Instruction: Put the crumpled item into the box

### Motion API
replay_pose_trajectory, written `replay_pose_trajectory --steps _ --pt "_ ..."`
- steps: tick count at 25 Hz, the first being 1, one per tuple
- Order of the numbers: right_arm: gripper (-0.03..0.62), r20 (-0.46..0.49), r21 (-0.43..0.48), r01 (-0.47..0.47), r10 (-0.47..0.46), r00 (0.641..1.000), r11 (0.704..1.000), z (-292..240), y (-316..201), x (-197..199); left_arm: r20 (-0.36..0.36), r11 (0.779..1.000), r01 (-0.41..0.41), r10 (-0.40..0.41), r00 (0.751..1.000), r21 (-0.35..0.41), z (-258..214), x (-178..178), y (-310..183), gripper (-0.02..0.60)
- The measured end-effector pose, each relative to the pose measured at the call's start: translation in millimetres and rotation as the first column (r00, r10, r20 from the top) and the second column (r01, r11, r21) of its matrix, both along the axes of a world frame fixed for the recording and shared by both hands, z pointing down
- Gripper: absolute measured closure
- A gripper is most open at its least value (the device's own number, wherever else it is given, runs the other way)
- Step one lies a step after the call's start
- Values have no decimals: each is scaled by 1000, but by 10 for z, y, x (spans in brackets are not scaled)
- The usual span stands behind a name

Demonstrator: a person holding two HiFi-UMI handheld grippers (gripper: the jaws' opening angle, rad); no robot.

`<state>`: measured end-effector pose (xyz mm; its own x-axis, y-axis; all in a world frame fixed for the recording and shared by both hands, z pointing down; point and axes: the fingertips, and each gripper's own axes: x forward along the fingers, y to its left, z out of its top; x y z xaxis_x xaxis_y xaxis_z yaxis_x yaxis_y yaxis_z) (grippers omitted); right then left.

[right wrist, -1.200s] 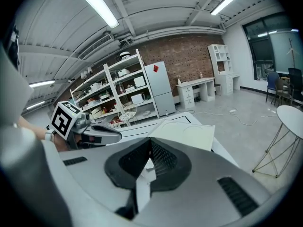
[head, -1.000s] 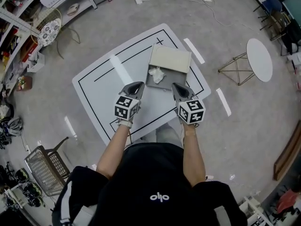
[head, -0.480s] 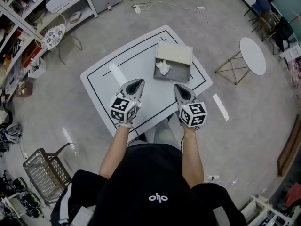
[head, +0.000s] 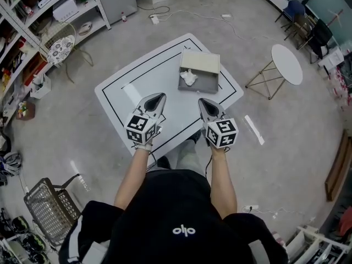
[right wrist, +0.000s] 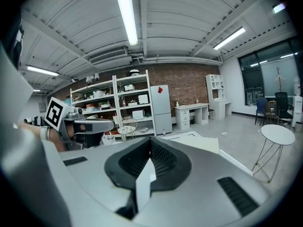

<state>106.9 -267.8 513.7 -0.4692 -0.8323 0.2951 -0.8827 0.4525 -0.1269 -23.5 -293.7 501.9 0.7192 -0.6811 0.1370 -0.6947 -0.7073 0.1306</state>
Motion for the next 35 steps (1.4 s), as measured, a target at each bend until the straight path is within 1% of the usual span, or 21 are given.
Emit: replay_pose_trajectory --steps 7,16,23,35 --pt "585 -1 6 10 -10 1000 1000 4 111 -205 6 1000 -8 8 1000 16 -34 -196 138 575" --pt "585 -11 19 44 -44 999 999 -43 149 -447 8 1000 -19 19 1000 23 -76 -328 231 575" --pt "585 -4 24 35 -35 999 999 -38 188 -463 9 999 -35 35 999 25 -66 -313 299 575" --pt "585 19 28 24 -24 1000 999 2 299 -418 18 999 -37 36 999 31 -49 -288 392 575"
